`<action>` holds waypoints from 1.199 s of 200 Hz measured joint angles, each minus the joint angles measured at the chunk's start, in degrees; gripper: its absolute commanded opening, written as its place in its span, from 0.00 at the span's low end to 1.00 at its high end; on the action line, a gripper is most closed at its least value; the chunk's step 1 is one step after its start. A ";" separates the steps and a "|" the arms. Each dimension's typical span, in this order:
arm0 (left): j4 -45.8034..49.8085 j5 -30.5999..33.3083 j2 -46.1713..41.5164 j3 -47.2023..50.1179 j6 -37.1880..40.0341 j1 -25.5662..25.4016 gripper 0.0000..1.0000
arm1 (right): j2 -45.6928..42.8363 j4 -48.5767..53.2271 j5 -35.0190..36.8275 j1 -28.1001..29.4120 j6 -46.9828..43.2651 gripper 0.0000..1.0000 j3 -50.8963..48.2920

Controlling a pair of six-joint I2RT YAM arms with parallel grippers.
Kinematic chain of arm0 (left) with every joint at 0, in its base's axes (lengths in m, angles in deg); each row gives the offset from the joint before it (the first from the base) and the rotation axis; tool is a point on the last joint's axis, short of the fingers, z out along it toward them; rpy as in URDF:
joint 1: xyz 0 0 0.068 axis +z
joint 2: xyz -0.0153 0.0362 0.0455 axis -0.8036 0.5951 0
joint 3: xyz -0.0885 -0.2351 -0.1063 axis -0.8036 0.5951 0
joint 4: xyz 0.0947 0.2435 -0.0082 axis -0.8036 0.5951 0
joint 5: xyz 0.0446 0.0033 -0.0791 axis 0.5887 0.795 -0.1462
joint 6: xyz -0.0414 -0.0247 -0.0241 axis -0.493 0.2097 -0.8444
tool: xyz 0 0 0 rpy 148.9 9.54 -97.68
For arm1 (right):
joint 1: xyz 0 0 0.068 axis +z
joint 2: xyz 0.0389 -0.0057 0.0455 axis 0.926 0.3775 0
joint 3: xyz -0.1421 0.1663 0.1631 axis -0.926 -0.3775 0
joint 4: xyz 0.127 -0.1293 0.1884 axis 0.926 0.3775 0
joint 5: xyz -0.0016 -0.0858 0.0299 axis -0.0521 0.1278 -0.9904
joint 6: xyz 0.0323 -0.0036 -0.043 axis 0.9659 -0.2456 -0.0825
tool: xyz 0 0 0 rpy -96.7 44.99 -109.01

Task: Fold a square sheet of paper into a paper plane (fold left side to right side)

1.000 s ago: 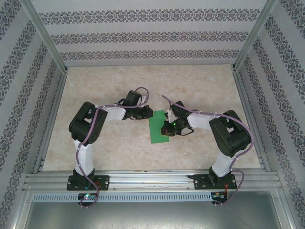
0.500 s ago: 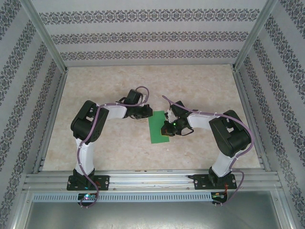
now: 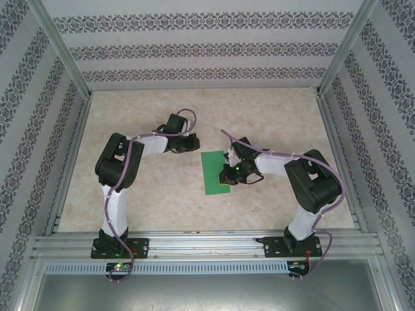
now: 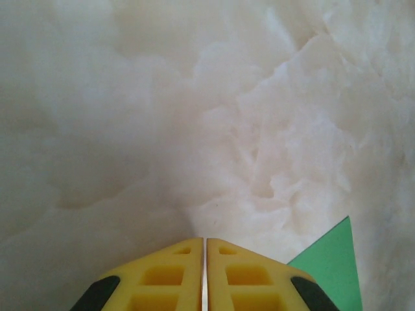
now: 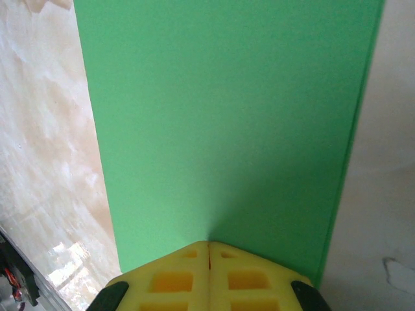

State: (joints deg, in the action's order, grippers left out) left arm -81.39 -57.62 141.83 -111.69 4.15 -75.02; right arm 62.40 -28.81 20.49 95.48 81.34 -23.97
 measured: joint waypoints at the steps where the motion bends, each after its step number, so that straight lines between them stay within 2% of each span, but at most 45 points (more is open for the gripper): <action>1: 0.00 0.02 -0.15 0.11 0.02 -0.02 0.11 | 0.00 0.00 0.00 0.00 0.02 0.00 -0.02; 24: 1.01 0.20 -5.90 4.44 0.07 -1.57 0.11 | 0.00 -0.22 -0.07 0.35 0.57 0.00 -0.11; 47: 1.16 0.11 -12.52 8.20 -0.72 -5.22 0.11 | -0.02 -0.26 -0.04 0.35 1.18 0.00 -0.11; 72: 0.74 -0.31 -16.02 11.34 -2.73 -8.90 0.11 | -0.02 -0.33 -0.04 0.35 1.27 0.00 -0.13; 120: -0.04 -0.48 -13.86 14.19 -6.36 -10.93 0.11 | -0.02 -0.37 -0.04 0.35 1.44 0.00 -0.15; 191: -0.55 0.20 -9.38 13.84 -7.02 -11.52 0.10 | -0.17 -0.37 -0.04 0.37 1.46 0.00 -0.15; 240: -0.52 0.42 -9.38 13.84 -6.97 -11.52 0.10 | -1.14 -0.46 0.02 0.35 2.95 0.24 -0.09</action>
State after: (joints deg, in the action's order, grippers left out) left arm -81.92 -57.20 132.46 -97.86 -2.82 -86.54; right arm 61.27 -29.27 20.51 95.83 84.29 -24.05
